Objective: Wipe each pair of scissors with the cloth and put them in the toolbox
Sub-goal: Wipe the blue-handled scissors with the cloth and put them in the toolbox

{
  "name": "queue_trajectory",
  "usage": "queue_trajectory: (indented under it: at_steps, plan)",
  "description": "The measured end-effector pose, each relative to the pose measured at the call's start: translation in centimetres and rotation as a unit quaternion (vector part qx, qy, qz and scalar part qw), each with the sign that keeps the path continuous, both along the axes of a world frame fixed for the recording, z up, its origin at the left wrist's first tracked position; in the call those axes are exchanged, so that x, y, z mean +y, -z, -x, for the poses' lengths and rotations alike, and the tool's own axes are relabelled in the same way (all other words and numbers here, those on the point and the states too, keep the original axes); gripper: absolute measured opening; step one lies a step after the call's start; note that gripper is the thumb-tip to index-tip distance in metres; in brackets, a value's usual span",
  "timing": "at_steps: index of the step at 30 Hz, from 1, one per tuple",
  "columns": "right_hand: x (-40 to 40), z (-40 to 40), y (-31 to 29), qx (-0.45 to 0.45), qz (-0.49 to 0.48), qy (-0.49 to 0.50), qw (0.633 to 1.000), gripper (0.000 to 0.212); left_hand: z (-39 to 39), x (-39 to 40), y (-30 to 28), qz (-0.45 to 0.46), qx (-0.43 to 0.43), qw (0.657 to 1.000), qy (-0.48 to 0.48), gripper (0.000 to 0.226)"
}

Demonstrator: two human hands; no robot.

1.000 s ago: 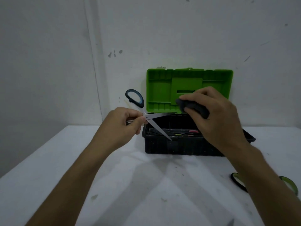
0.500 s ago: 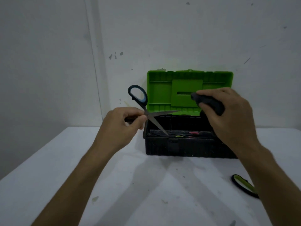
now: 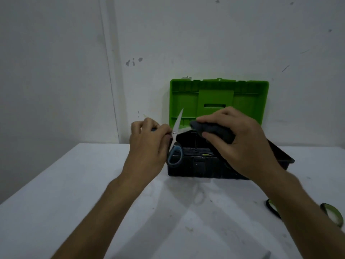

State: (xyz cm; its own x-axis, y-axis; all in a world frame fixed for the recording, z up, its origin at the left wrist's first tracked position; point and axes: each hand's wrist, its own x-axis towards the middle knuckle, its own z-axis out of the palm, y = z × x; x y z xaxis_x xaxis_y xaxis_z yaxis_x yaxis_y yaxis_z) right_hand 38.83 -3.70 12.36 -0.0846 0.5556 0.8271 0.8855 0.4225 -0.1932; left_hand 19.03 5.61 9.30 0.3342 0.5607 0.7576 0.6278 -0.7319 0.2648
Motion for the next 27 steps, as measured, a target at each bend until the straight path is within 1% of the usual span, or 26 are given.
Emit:
queue_trajectory:
  at_steps: [4,7,12,14,17,19,22,24,27]
  plan:
    - [1.3,0.3,1.9,-0.024,0.016,0.013,0.999,0.034,-0.7,-0.7,0.0,0.06,-0.018,0.995,0.083,0.013]
    - [2.0,-0.1,3.0,-0.04,0.006,0.031,0.999,0.032,-0.7,-0.9,-0.1,0.087,-0.014,0.991,0.102,0.014]
    - [2.0,-0.8,3.2,-0.054,-0.035,0.068,0.996,0.026,-0.8,-1.1,-0.2,0.142,-0.07,0.979,0.129,0.013]
    - [2.0,-1.4,3.0,-0.05,-0.037,0.089,0.994,0.026,-1.0,-1.3,-0.2,0.157,-0.075,0.977,0.127,0.013]
    - [2.0,-2.3,2.7,-0.026,-0.032,0.115,0.993,0.027,-1.5,-1.6,0.0,0.196,-0.063,0.971,0.121,0.021]
    - [1.8,-2.3,2.7,-0.016,-0.043,0.104,0.994,0.028,-1.7,-1.8,0.1,0.213,-0.066,0.968,0.118,0.021]
    - [1.6,-1.8,2.7,-0.007,-0.045,0.047,0.998,0.028,-1.4,-1.6,0.2,0.202,-0.077,0.972,0.09,0.023]
    - [1.7,-1.3,2.9,-0.01,-0.045,0.024,0.999,0.028,-1.0,-1.5,0.0,0.219,-0.087,0.969,0.076,0.023]
    - [1.6,-0.7,3.1,-0.01,-0.085,0.043,0.995,0.029,-0.8,-1.5,-0.1,0.228,-0.099,0.967,0.058,0.025]
